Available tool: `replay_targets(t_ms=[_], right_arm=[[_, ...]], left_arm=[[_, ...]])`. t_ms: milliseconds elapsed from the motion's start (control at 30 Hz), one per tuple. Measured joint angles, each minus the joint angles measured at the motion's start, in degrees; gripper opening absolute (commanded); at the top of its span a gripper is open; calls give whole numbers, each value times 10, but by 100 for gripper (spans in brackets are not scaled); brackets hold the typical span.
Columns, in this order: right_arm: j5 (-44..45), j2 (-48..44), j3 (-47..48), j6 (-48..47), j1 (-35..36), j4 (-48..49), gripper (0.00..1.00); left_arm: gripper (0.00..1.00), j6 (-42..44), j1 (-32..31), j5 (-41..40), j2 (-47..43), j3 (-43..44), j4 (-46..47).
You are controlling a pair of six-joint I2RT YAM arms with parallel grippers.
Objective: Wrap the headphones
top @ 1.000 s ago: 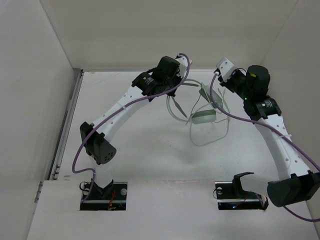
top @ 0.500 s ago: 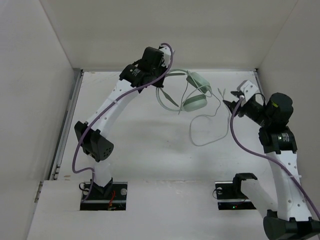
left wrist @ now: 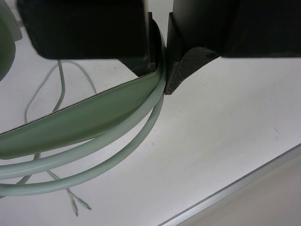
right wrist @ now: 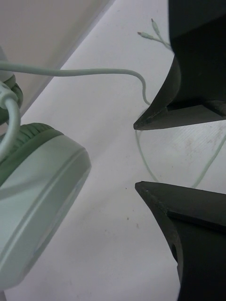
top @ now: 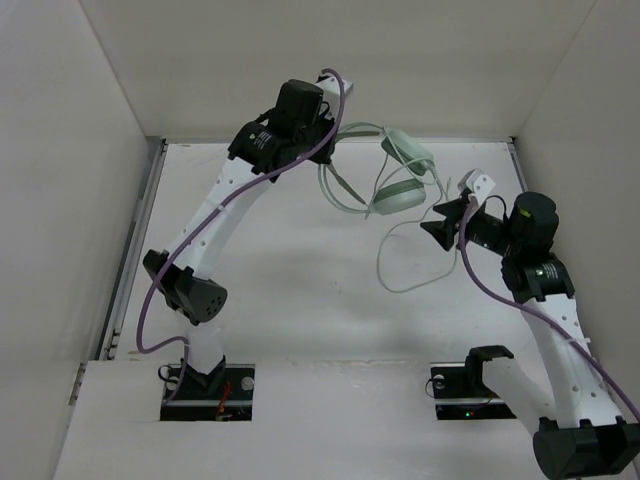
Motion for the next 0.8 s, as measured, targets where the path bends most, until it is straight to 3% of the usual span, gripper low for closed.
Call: replay_targets(t_ms=[400,800], right_arm=[[3,4,57,-19,-12,29,55],[10,45,39,-31,-16,75,55]], left_arm=[[1,1,7,8,-6,1,-11],[1,0,-3,31,-7,20,-28]])
